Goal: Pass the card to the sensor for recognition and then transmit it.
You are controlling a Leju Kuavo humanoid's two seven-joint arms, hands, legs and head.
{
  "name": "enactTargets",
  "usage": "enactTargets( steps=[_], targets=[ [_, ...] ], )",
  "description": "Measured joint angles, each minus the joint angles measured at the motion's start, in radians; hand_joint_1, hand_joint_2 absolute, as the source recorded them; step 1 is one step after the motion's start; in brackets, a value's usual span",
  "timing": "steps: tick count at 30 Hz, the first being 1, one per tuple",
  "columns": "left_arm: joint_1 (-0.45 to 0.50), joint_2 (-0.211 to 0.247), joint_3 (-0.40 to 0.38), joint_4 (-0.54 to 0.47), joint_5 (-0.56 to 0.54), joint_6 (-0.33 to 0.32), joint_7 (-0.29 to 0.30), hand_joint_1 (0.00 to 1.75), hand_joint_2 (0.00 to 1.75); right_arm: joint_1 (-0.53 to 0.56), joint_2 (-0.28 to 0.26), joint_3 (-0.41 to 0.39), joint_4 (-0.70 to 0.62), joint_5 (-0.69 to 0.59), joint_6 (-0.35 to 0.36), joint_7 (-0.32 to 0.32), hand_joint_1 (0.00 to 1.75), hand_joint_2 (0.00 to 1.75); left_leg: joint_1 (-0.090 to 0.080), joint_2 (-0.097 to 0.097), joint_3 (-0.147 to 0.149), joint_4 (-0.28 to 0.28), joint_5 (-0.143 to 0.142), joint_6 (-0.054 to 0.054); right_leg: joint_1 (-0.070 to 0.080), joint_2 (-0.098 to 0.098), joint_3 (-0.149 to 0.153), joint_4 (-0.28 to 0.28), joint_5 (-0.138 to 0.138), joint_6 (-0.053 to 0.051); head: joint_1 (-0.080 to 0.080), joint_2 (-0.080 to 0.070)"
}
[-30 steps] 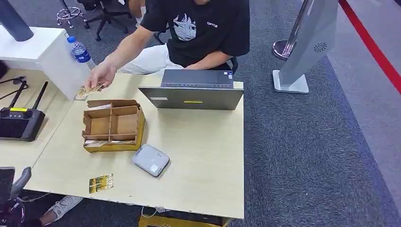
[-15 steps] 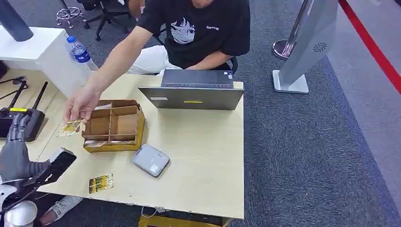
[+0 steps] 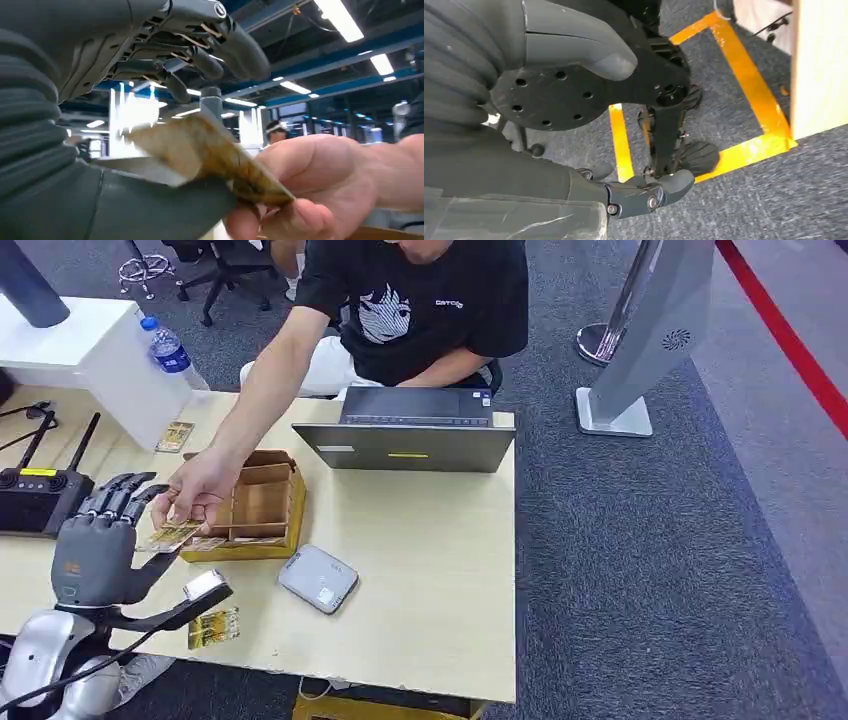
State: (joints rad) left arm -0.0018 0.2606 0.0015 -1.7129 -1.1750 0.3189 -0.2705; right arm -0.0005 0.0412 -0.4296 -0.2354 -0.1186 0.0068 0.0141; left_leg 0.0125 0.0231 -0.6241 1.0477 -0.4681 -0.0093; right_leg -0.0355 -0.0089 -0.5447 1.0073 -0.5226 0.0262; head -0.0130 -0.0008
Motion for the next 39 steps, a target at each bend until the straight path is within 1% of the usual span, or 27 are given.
enactTargets(
  steps=[3, 10, 16, 20, 23, 27, 34, 39],
  targets=[
    [0.001, 0.003, -0.030, -0.013, -0.045, 0.013, 0.002, 1.75, 1.75, 0.000, 0.004, -0.007, 0.000, 0.017, -0.007, 0.008, 0.00, 1.75, 0.000, 0.001, 0.000, 0.000, 0.000, 0.000, 0.000, 0.001, 0.000, 0.000, 0.000, 0.000, 0.000, 0.000],
    [0.010, 0.006, -0.048, -0.038, -0.037, 0.016, -0.003, 1.75, 1.75, 0.000, 0.011, -0.020, 0.000, 0.041, -0.010, 0.013, 0.00, 1.75, 0.000, 0.000, 0.000, 0.000, 0.000, 0.000, 0.000, 0.001, 0.000, 0.000, 0.000, 0.000, 0.000, 0.000],
    [0.017, 0.005, -0.064, -0.046, -0.025, 0.005, -0.023, 1.75, 1.75, 0.001, 0.018, -0.040, -0.001, 0.070, -0.014, 0.013, 0.00, 1.75, 0.000, 0.001, 0.000, 0.000, 0.000, 0.000, 0.000, 0.001, 0.000, 0.000, 0.000, 0.000, 0.000, 0.000],
    [0.017, 0.003, -0.103, -0.042, -0.041, -0.022, -0.030, 1.75, 1.75, 0.001, 0.021, -0.059, -0.002, 0.093, -0.014, 0.014, 0.00, 1.75, 0.000, 0.001, 0.000, 0.000, 0.000, 0.000, 0.000, 0.001, 0.000, 0.000, 0.000, 0.000, 0.000, 0.000],
    [0.017, 0.002, -0.137, -0.029, -0.050, -0.024, -0.030, 1.75, 1.75, 0.000, 0.022, -0.066, -0.002, 0.106, -0.014, 0.015, 0.00, 1.75, 0.000, 0.001, 0.000, 0.000, 0.000, 0.000, 0.000, 0.001, 0.000, 0.000, 0.000, 0.000, 0.000, 0.000],
    [0.012, 0.002, -0.174, -0.001, -0.058, -0.039, -0.022, 1.75, 1.75, 0.000, 0.023, -0.082, -0.002, 0.119, -0.011, 0.015, 0.00, 1.75, 0.000, 0.001, 0.000, 0.000, 0.000, 0.000, 0.000, 0.001, 0.000, 0.000, 0.000, 0.000, 0.000, 0.000],
    [-0.018, 0.006, -0.258, 0.119, -0.064, -0.067, 0.000, 1.75, 1.75, 0.000, 0.025, -0.110, -0.002, 0.162, -0.002, 0.017, 0.00, 1.75, 0.000, 0.001, 0.000, 0.000, 0.000, 0.000, 0.000, 0.001, 0.000, 0.000, 0.000, 0.000, 0.000, 0.000],
    [-0.036, 0.006, -0.295, 0.183, -0.073, -0.076, 0.014, 1.75, 1.75, -0.002, 0.025, -0.122, -0.002, 0.182, 0.003, 0.017, 0.00, 1.75, 0.000, 0.001, 0.000, 0.000, 0.000, 0.000, 0.000, 0.001, 0.000, 0.000, 0.000, 0.000, 0.000, 0.000]
  ],
)
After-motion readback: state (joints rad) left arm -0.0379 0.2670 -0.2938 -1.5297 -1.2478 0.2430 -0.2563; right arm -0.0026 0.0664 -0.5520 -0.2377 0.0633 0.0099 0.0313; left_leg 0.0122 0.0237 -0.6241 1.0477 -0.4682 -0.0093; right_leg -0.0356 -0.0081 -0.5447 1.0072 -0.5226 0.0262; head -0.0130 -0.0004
